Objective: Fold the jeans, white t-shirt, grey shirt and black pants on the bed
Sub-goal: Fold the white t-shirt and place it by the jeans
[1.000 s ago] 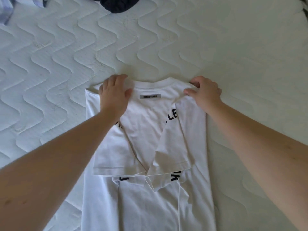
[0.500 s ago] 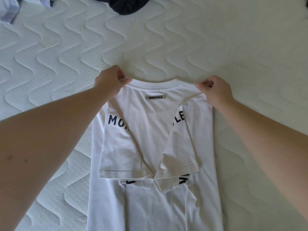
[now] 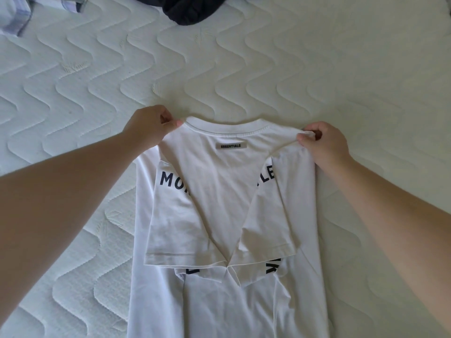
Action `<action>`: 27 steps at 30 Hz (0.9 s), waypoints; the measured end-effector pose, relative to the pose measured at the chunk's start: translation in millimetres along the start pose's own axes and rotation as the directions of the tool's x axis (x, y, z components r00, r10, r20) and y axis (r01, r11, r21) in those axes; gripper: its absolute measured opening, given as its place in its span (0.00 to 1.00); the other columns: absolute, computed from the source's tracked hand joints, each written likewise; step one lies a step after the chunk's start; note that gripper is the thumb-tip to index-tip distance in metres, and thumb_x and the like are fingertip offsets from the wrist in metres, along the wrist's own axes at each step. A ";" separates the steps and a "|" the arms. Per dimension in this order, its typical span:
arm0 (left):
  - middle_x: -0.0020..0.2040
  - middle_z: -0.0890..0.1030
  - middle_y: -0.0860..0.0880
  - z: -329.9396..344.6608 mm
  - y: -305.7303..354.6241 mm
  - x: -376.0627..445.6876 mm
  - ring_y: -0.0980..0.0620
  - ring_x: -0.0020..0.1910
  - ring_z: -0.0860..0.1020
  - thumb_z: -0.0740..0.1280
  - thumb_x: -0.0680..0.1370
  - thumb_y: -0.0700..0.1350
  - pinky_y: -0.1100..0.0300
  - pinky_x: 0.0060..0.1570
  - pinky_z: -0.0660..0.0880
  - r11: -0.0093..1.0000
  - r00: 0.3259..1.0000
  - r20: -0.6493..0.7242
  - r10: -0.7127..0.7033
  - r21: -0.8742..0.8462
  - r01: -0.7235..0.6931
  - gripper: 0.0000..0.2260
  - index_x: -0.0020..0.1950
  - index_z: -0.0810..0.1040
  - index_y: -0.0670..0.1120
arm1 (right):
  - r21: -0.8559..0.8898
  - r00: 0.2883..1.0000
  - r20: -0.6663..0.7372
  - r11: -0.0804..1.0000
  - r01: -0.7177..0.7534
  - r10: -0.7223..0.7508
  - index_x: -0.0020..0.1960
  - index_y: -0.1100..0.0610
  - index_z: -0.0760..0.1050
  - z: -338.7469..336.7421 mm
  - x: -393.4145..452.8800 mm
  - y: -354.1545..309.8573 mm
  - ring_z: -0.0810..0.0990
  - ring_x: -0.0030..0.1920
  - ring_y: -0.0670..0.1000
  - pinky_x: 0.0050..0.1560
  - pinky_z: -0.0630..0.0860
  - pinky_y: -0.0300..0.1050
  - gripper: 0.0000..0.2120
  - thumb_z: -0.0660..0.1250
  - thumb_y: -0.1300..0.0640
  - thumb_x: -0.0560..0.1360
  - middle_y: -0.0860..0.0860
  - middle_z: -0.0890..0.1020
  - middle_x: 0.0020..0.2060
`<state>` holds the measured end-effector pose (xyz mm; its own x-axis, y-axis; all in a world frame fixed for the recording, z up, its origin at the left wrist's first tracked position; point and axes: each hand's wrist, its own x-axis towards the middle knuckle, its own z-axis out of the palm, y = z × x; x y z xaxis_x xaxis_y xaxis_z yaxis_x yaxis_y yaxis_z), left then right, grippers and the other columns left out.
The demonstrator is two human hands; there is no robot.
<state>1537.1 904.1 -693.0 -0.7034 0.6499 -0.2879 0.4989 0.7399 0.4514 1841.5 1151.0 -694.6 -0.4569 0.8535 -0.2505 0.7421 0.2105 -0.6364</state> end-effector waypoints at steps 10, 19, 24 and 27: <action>0.50 0.81 0.48 -43.6 -22.0 -3.8 0.48 0.49 0.75 0.74 0.74 0.53 0.57 0.46 0.67 0.971 0.953 0.290 -0.083 0.239 0.012 0.11 0.51 0.80 0.50 | -0.265 0.987 0.125 0.956 0.127 -0.097 0.47 0.48 0.79 7.4 19.8 -49.8 0.81 0.52 0.53 0.62 0.69 0.54 0.06 0.73 0.48 0.72 0.46 0.81 0.43; 0.65 0.74 0.41 -1.4 -6.6 -70.7 0.40 0.64 0.72 0.62 0.81 0.49 0.46 0.63 0.68 0.999 0.936 -0.353 0.019 0.039 -0.005 0.17 0.68 0.72 0.44 | -0.349 0.949 -0.093 0.902 0.253 -0.302 0.71 0.56 0.69 27.3 -47.8 -37.2 0.68 0.69 0.59 0.67 0.62 0.53 0.23 0.63 0.48 0.80 0.55 0.74 0.67; 0.77 0.65 0.44 66.3 10.2 -183.1 0.44 0.77 0.61 0.56 0.83 0.53 0.47 0.74 0.59 0.896 0.883 -0.260 0.391 0.328 -0.300 0.24 0.77 0.64 0.43 | -0.434 0.869 0.107 0.763 0.478 -0.483 0.78 0.59 0.60 66.7 -177.8 -15.0 0.59 0.77 0.56 0.76 0.55 0.56 0.28 0.55 0.46 0.82 0.55 0.62 0.77; 0.79 0.59 0.44 111.4 7.0 -244.4 0.46 0.79 0.57 0.54 0.83 0.55 0.46 0.75 0.59 0.879 0.913 -0.154 0.377 0.370 -0.301 0.27 0.79 0.59 0.42 | -0.500 0.887 0.191 0.736 0.456 -0.420 0.79 0.59 0.57 83.9 -226.1 5.5 0.55 0.78 0.54 0.76 0.55 0.56 0.30 0.51 0.45 0.82 0.55 0.57 0.78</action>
<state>1768.9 769.8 -713.6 -0.5321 0.8459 0.0372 0.8374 0.5193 0.1703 1907.8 919.2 -702.7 -0.8108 0.5777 -0.0938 0.5829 0.7829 -0.2174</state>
